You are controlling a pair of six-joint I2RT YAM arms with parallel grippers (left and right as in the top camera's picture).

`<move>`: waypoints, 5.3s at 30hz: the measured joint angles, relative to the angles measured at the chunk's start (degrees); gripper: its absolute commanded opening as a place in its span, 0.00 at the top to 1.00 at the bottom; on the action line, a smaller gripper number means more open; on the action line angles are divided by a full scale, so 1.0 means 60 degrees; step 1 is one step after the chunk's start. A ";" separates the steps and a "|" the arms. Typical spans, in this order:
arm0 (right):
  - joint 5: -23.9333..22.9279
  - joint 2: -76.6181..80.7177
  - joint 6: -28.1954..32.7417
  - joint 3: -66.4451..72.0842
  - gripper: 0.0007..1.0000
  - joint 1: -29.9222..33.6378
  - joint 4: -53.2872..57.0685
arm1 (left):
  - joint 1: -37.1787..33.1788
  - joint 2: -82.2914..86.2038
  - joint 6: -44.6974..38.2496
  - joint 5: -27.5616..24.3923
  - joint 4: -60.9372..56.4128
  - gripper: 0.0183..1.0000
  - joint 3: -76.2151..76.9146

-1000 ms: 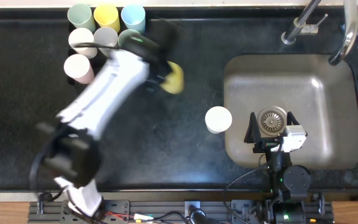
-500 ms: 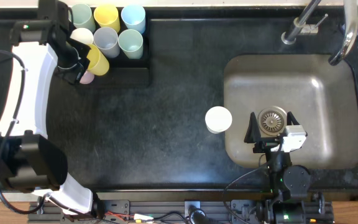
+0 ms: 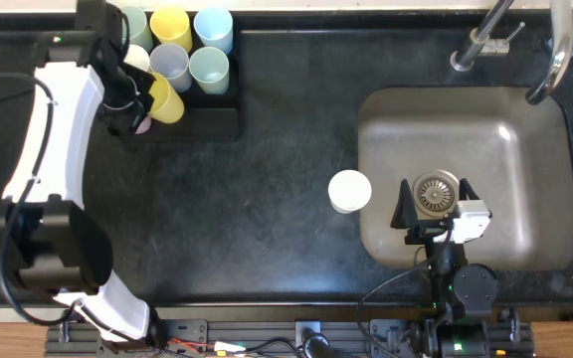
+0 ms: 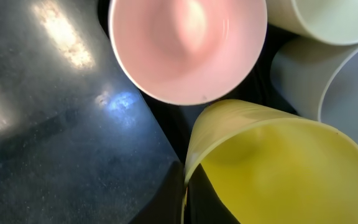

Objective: Store Cups

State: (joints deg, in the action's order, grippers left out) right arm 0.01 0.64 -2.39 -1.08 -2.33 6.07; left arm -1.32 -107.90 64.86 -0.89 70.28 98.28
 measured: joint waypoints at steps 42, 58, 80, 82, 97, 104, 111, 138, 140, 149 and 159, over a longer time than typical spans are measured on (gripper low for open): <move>0.0000 0.0000 0.0000 0.0000 0.00 0.0000 0.0000 | 0.0539 -0.1107 0.0091 0.0984 -0.0601 0.00 -0.0004; 0.0004 -0.0004 0.0004 0.0000 0.00 0.0000 0.0000 | 0.0539 0.5326 -0.1643 0.1989 0.2579 0.00 -0.0736; 0.0004 -0.0004 0.0000 0.0000 0.00 0.0000 -0.0007 | 0.0539 1.7817 -1.0156 -0.0313 -1.1548 0.00 -1.6061; 0.0000 -0.0004 0.0000 0.0000 0.00 0.0000 -0.0007 | 0.0539 1.7857 -1.0353 -0.0346 -1.1038 0.00 -1.6174; 0.0004 -0.0004 0.0004 0.0000 0.00 0.0000 -0.0004 | 0.0539 1.7861 -1.0633 -0.0328 -1.0939 0.00 -1.6258; 0.0007 -0.0004 0.0000 0.0000 0.00 0.0000 0.0000 | 0.0601 1.7861 -1.0633 -0.0324 -1.0943 0.00 -1.6258; 0.0004 -0.0004 0.0000 0.0000 0.00 0.0000 -0.0004 | 0.0601 1.7861 -1.0633 -0.0324 -1.0943 0.00 -1.6258; 0.0113 0.0025 0.0127 -0.0098 0.00 0.0000 0.0299 | 0.0601 1.7861 -1.0637 -0.0324 -1.0943 0.00 -1.6258; 0.0248 0.0233 0.0157 -0.0463 0.00 0.0000 0.0933 | 0.0601 1.7861 -1.0633 -0.0324 -1.0939 0.00 -1.6258; 0.0645 0.5421 0.1592 -0.7617 0.00 -0.0004 0.7308 | 0.0601 1.7875 -1.0637 -0.0324 -1.0965 0.00 -1.6269; -0.0262 1.1861 0.3472 -1.2794 0.00 -0.0663 1.1883 | 0.0601 1.7879 -1.0641 -0.0321 -1.0969 0.00 -1.6276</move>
State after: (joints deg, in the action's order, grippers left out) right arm -1.56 71.81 18.44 -77.84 -6.31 77.36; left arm 2.28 -0.62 1.02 -2.81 4.47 0.62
